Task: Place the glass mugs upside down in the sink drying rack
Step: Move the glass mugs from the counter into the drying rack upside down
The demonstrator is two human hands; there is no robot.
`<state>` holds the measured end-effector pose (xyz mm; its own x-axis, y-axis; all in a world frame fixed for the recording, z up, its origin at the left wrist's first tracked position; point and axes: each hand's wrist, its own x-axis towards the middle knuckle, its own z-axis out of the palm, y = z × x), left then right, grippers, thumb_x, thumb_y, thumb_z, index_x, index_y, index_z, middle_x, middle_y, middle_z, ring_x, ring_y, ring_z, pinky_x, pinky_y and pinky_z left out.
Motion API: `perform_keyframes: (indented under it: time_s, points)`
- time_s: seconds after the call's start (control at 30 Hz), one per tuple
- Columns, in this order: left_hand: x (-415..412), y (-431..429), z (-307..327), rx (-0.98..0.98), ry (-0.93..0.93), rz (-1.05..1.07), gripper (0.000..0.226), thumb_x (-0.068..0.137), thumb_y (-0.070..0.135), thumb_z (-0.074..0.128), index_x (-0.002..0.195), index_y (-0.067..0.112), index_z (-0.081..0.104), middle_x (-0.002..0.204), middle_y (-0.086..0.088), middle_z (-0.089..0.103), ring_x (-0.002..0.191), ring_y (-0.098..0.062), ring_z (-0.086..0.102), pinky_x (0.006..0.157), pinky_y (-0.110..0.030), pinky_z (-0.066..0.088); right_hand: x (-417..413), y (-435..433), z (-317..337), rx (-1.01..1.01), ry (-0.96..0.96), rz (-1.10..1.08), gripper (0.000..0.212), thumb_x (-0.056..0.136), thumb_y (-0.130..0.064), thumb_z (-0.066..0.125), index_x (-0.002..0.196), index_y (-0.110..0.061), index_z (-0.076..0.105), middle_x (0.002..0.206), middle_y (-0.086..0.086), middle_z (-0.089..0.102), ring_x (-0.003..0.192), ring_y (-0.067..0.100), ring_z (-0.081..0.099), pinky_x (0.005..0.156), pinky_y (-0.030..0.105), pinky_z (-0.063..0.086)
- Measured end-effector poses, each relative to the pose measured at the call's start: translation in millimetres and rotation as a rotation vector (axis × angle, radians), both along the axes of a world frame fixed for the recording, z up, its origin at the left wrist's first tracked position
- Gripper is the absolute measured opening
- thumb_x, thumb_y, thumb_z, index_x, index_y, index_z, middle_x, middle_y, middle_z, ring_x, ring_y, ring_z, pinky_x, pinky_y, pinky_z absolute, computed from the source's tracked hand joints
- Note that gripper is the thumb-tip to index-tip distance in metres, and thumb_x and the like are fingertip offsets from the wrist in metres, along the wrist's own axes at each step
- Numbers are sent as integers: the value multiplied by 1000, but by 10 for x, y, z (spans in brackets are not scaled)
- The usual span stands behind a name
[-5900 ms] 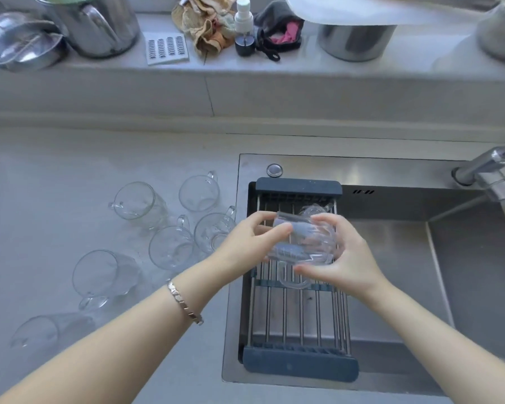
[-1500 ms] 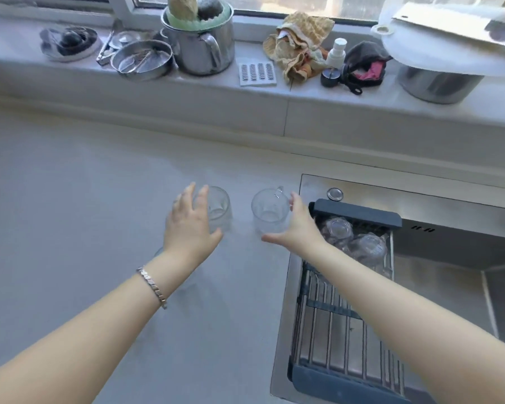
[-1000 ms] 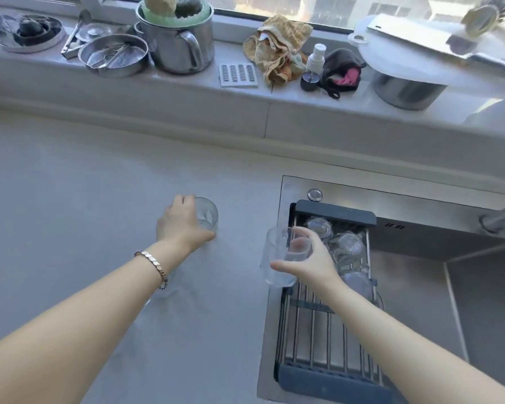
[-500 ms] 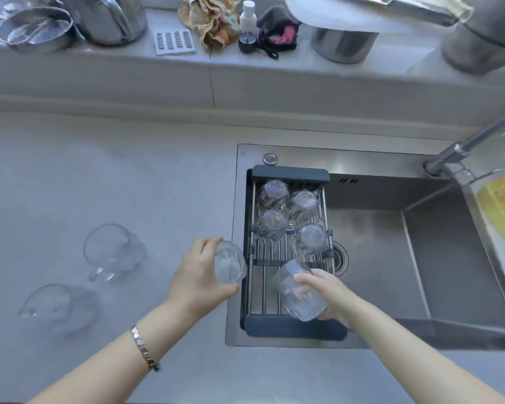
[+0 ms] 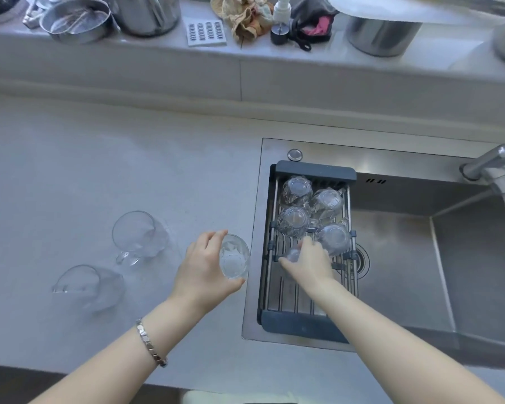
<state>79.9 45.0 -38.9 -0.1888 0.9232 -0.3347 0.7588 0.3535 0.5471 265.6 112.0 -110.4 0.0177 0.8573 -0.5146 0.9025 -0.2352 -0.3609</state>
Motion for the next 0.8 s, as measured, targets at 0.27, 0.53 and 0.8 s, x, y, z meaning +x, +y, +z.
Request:
perform_keyframes:
  time_s: [0.27,0.53,0.8]
  points:
    - [-11,-27,-48,-32,18,-29,85,68,31,77,140,23,33,135,4,41,125,-19,41,96,-31,43,162,-208,-38,-13,181,-44,72,75,-25,73,137,-26,35,132,12,41,122,31,44,100,38,39]
    - [5,-26,-13,-26,-8,-28,87,67,29,80,140,21,34,134,0,42,126,-20,41,103,-33,40,148,-155,-16,-60,353,-67,82,74,-9,73,141,-14,26,143,13,32,132,28,38,112,38,32]
    - [343,147,194,-76,-370,169,80,59,34,87,128,22,48,107,4,53,92,-14,59,82,-29,50,427,-561,426,19,612,98,98,63,-19,84,135,-42,22,139,-23,32,126,-5,37,104,15,33]
